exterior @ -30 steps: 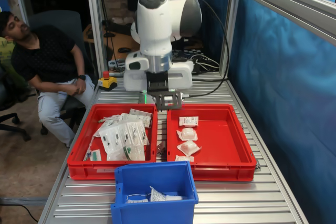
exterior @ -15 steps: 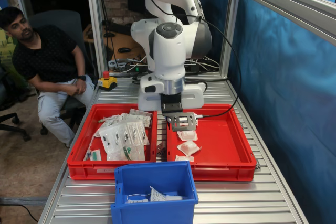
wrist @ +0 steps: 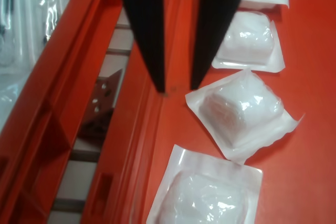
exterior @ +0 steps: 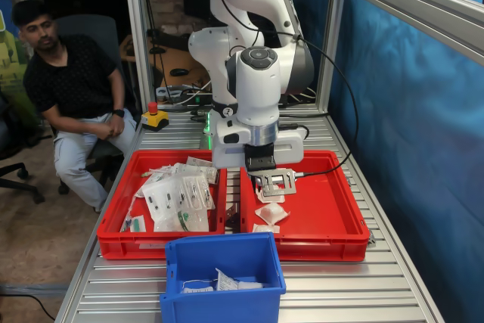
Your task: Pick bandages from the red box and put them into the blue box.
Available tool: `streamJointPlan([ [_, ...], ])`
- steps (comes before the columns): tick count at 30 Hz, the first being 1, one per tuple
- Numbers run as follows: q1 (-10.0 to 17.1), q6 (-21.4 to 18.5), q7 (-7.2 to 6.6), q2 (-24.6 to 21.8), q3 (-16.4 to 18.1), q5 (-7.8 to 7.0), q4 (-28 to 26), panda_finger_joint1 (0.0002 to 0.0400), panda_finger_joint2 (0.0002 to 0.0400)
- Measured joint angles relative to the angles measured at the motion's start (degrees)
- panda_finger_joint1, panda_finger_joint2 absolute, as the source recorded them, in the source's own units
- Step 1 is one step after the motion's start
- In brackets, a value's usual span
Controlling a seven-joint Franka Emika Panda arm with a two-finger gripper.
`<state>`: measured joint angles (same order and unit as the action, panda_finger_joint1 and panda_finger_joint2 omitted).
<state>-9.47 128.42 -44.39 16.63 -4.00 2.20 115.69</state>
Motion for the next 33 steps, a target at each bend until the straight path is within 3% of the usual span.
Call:
streamJointPlan([
  [18, -0.18, 7.59, 0.00, 0.01, -0.47, 0.00, 6.20, 0.0040, 0.0040],
  [33, -0.18, 8.83, 0.00, 0.03, -0.68, 0.00, 8.30, 0.0040, 0.0040],
])
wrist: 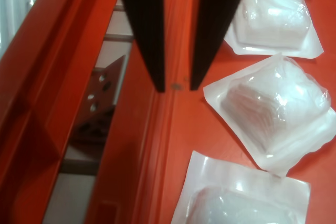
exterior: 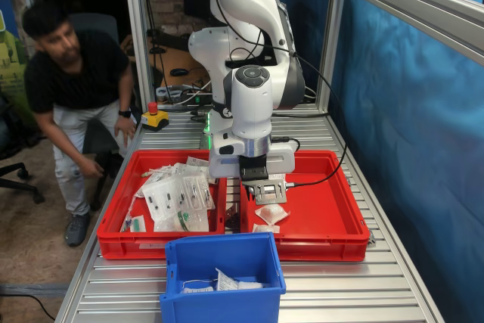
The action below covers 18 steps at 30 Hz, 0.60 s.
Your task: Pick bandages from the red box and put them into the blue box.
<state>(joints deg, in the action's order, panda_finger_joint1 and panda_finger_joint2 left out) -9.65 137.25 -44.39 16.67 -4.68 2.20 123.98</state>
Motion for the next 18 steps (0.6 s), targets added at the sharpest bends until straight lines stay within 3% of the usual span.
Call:
streamJointPlan([
  [18, 0.00, 0.13, 0.00, 0.00, -0.09, 0.00, 0.86, 0.0040, 0.0040],
])
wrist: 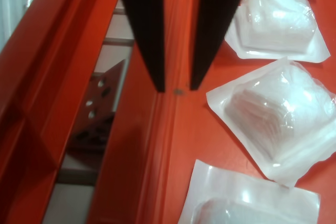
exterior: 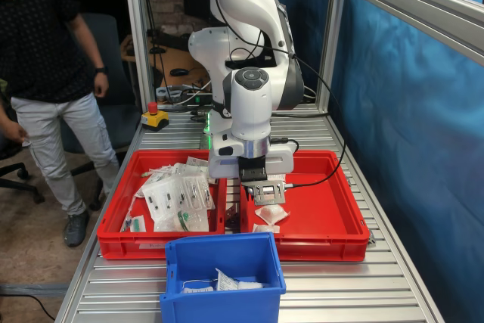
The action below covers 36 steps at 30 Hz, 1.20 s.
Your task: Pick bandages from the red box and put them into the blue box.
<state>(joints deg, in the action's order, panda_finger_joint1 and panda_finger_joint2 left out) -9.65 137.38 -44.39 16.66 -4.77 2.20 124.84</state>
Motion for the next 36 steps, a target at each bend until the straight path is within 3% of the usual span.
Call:
streamJointPlan([
  [9, -0.28, 0.00, 0.00, 0.00, 0.03, 0.00, 0.18, 0.0040, 0.0040],
  [10, -0.34, 0.00, 0.00, 0.00, 0.04, 0.00, 0.20, 0.0081, 0.0081],
  [14, -0.69, 0.00, 0.00, 0.00, 0.07, 0.00, 0.31, 0.0081, 0.0081],
  [15, -0.76, 0.00, 0.00, 0.00, 0.08, 0.00, 0.35, 0.0131, 0.0131],
  [19, -1.17, 0.25, 0.00, 0.00, 0.11, 0.00, 0.62, 0.0131, 0.0131],
  [20, -1.26, 0.35, 0.00, 0.00, 0.12, 0.00, 0.70, 0.0181, 0.0181],
  [24, -1.59, 1.14, 0.00, 0.00, 0.18, 0.00, 1.27, 0.0181, 0.0181],
  [25, -1.74, 1.46, 0.00, 0.04, 0.22, 0.00, 1.57, 0.0231, 0.0231],
  [29, -1.93, 1.94, 0.00, 0.39, 0.35, 0.00, 1.96, 0.0231, 0.0231],
  [30, -1.98, 2.03, 0.00, 0.53, 0.37, 0.00, 2.01, 0.0281, 0.0281],
  [34, -2.06, 2.30, 0.00, 1.30, 0.47, 0.00, 2.23, 0.0281, 0.0281],
  [35, -2.07, 2.35, 0.00, 1.45, 0.47, 0.00, 2.27, 0.0331, 0.0331],
  [36, -2.09, 2.52, 0.00, 1.46, 0.49, 0.00, 2.23, 0.0331, 0.0331],
])
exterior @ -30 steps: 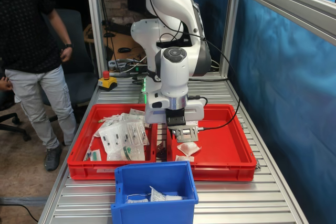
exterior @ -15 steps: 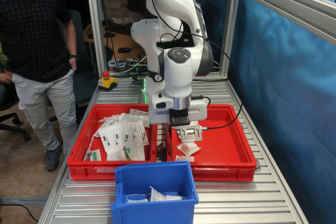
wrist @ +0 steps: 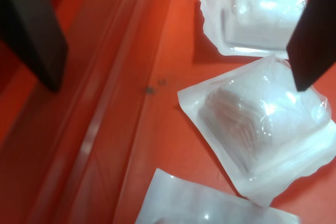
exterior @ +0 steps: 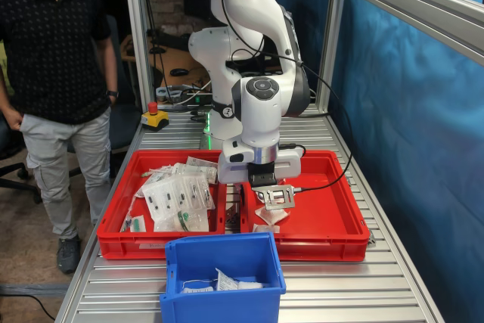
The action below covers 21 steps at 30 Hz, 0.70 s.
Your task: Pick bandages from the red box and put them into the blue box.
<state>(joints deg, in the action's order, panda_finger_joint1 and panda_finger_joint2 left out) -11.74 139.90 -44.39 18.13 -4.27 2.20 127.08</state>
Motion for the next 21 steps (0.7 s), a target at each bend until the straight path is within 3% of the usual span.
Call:
streamJointPlan([
  [3, -0.06, 0.24, 0.00, 0.04, 0.06, 0.00, 0.00, 0.0331, 0.0331],
  [4, -0.08, 0.55, 0.00, 0.07, 0.14, 0.00, 0.01, 0.0380, 0.0380],
  [7, -0.09, 0.85, 0.00, 0.10, 0.20, 0.00, 0.01, 0.0380, 0.0380],
  [8, -0.10, 0.92, 0.00, 0.11, 0.22, 0.00, 0.01, 0.0396, 0.0396],
  [21, -1.18, 1.45, 0.00, 0.31, 0.30, 0.00, 0.03, 0.0400, 0.0400],
])
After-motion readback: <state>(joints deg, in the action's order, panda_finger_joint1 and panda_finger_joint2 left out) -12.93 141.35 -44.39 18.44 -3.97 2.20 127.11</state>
